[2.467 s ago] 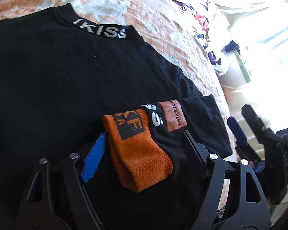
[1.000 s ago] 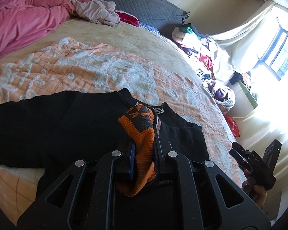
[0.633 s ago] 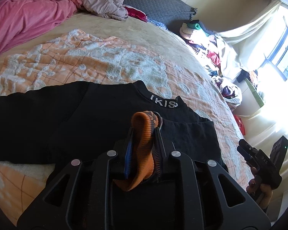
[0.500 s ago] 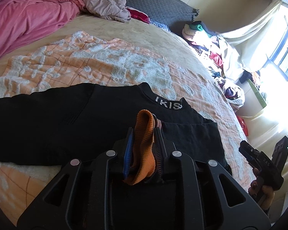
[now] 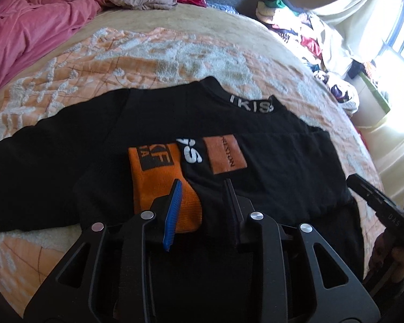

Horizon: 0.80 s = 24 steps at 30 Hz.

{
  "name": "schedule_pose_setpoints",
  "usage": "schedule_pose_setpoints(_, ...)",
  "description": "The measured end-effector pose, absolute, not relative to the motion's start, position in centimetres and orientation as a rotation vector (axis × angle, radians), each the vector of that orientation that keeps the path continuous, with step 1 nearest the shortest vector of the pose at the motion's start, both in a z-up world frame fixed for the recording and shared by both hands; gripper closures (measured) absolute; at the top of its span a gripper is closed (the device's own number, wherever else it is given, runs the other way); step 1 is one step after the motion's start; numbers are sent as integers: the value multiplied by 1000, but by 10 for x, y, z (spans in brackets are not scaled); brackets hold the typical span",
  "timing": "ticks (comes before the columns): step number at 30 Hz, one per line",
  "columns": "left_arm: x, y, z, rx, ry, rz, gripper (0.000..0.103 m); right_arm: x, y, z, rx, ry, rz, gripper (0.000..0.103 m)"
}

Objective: Fold small clothes
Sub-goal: 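Lower the cuff onto the shirt body and open the right gripper, then move the left gripper to the orange cuff of the other sleeve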

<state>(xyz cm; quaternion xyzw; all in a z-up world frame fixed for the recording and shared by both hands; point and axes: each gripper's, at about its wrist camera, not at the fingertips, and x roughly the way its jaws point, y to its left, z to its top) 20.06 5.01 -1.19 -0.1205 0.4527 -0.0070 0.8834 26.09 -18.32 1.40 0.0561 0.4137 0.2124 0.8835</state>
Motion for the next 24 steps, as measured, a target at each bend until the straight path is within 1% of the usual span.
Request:
schedule_pose_setpoints(4,202,55,-35,-244,991,-13,79,266,-177,-1,-27,933,362,45)
schedule_pose_setpoints(7,199,63,-39,-278,989,-38,79,275,-182,-21,-11,1010,354,45)
schedule_pose_setpoints(9,197,63,-38,-272,987,-40,79,276,-183,-21,5,1015,350,45)
schedule_pose_setpoints(12,195,63,-34,-270,982,-42,79,272,-182,-18,14,999,366,41)
schedule_pose_setpoints(17,191,64,-28,-292,968,-44,77,266,-181,-11,27,969,398,41)
schedule_pose_setpoints(18,190,65,-27,-295,965,-44,75,264,-180,-8,38,964,411,41)
schedule_pose_setpoints(20,188,66,-25,-299,959,-43,72,261,-179,-3,56,951,434,36)
schedule_pose_setpoints(21,186,67,-23,-298,955,-40,70,259,-178,-1,61,942,445,31)
schedule_pose_setpoints(24,183,68,-18,-289,944,-30,60,254,-172,7,74,921,478,26)
